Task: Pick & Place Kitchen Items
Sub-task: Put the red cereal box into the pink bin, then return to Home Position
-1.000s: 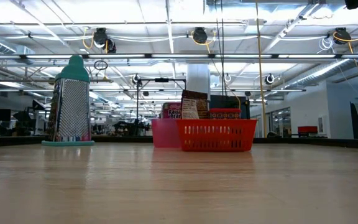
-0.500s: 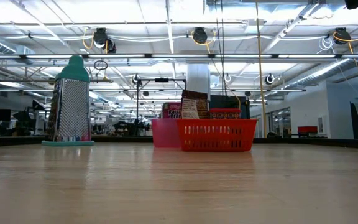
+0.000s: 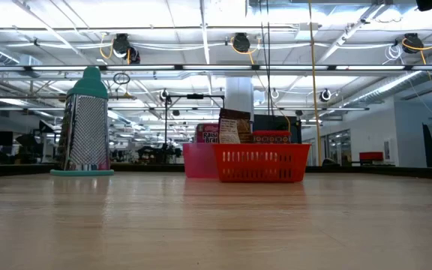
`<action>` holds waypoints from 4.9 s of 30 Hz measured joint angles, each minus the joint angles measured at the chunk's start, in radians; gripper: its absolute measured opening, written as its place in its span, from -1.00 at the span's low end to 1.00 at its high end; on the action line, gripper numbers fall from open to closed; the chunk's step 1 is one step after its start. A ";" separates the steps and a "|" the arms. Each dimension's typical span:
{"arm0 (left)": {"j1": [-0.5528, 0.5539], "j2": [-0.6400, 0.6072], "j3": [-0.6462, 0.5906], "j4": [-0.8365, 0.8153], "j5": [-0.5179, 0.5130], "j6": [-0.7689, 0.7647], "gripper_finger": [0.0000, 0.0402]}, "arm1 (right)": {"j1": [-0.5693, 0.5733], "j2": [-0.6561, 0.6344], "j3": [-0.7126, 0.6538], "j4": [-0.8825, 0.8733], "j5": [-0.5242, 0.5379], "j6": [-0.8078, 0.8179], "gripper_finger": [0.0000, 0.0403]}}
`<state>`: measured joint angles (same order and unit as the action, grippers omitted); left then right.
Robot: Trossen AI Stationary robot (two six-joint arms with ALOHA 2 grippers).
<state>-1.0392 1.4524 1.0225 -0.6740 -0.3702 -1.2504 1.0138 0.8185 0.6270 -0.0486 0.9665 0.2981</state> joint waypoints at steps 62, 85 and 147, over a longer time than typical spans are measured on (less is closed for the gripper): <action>1.186 -0.021 0.008 0.451 0.034 0.549 -1.00 | 0.000 0.001 0.000 0.031 -0.002 -0.048 -0.09; 1.254 0.093 0.005 0.522 0.179 0.547 -0.46 | 0.000 0.000 0.000 0.029 -0.002 -0.053 -0.09; 1.095 -0.580 -0.988 1.349 0.267 1.150 -0.23 | -0.344 -0.817 -0.410 0.036 -0.307 -0.387 -0.09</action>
<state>0.0562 0.8724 0.0347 0.6745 -0.1029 -0.1002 0.6701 0.0017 0.2169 -0.0126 0.6592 -0.0889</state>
